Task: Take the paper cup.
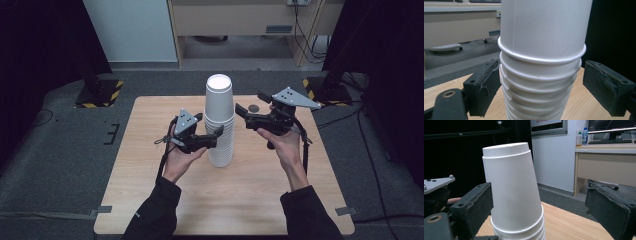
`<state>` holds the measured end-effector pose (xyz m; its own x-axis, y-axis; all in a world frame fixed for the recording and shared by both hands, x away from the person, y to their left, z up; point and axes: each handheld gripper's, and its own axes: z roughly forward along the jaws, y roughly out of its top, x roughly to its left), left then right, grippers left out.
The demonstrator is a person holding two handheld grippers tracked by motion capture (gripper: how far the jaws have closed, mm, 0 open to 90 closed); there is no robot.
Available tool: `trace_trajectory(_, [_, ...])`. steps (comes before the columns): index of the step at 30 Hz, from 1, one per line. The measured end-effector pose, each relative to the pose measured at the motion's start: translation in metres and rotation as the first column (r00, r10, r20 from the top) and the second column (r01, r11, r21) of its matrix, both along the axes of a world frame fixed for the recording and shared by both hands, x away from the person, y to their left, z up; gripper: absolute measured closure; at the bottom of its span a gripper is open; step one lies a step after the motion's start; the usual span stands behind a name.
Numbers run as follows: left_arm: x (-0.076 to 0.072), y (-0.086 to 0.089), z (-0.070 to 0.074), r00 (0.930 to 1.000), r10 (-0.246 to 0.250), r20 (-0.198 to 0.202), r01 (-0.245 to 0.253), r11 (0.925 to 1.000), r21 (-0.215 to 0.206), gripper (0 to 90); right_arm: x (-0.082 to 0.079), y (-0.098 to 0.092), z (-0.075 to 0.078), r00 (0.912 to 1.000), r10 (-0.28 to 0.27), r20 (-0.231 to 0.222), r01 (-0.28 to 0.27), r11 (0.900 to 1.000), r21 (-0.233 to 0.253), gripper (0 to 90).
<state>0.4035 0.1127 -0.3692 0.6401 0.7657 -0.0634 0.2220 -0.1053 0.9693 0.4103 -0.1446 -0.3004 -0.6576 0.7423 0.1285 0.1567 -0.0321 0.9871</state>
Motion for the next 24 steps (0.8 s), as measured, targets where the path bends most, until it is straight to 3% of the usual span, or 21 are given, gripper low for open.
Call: trace_trajectory(24, [0.014, -0.005, -0.002, 0.9994, -0.035, -0.002, 0.035, 0.9994, -0.006, 8.9, 0.027, 0.05, -0.016, 0.996, 0.089, -0.014, -0.09, 0.992, -0.086, 7.2])
